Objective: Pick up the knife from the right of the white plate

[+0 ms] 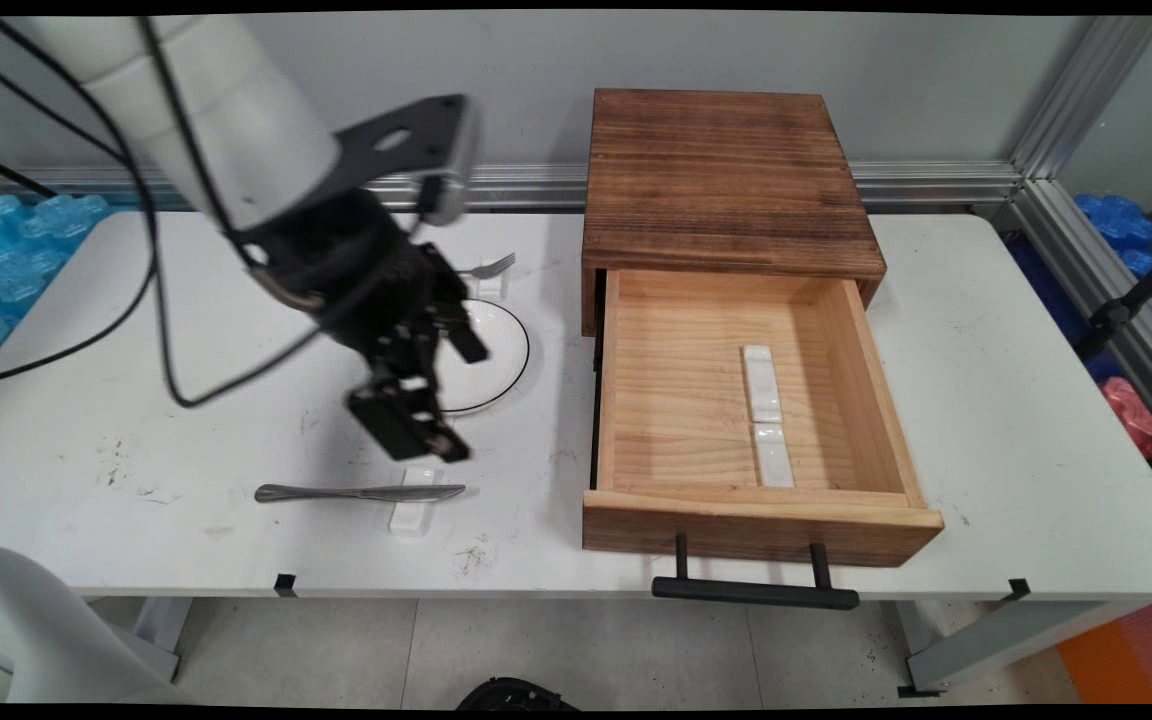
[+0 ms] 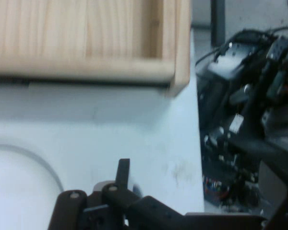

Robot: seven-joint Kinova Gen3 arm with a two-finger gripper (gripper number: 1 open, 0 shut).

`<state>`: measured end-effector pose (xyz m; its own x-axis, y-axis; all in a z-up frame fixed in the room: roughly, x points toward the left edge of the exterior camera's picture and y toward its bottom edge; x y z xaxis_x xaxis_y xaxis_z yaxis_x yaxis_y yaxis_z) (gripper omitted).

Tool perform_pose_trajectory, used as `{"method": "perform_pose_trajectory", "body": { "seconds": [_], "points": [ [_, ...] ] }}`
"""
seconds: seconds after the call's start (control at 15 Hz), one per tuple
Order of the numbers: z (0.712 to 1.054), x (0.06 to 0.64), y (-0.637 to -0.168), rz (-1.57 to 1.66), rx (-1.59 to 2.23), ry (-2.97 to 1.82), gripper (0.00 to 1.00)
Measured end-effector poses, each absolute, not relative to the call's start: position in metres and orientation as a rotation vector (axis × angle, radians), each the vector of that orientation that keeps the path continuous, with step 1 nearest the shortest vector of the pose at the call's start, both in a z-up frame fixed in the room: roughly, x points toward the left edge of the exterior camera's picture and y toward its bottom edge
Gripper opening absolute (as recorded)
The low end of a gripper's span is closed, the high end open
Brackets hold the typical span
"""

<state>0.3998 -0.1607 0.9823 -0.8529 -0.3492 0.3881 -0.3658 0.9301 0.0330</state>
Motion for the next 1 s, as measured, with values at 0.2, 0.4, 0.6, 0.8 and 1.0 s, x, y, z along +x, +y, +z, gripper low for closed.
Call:
{"method": "perform_pose_trajectory", "body": {
  "seconds": [0.2, 0.4, 0.6, 0.8, 1.0],
  "points": [
    [0.978, 0.438, -0.16, 0.045, 0.556, -2.704, 1.0],
    [0.971, 0.467, -0.157, 0.037, 0.578, -2.713, 1.0],
    [0.956, 0.499, -0.154, 0.031, 0.597, -2.724, 1.0],
    [0.933, 0.525, -0.151, 0.027, 0.596, -2.737, 1.0],
    [0.91, 0.537, -0.148, 0.023, 0.587, -2.741, 1.0]
  ]
}}
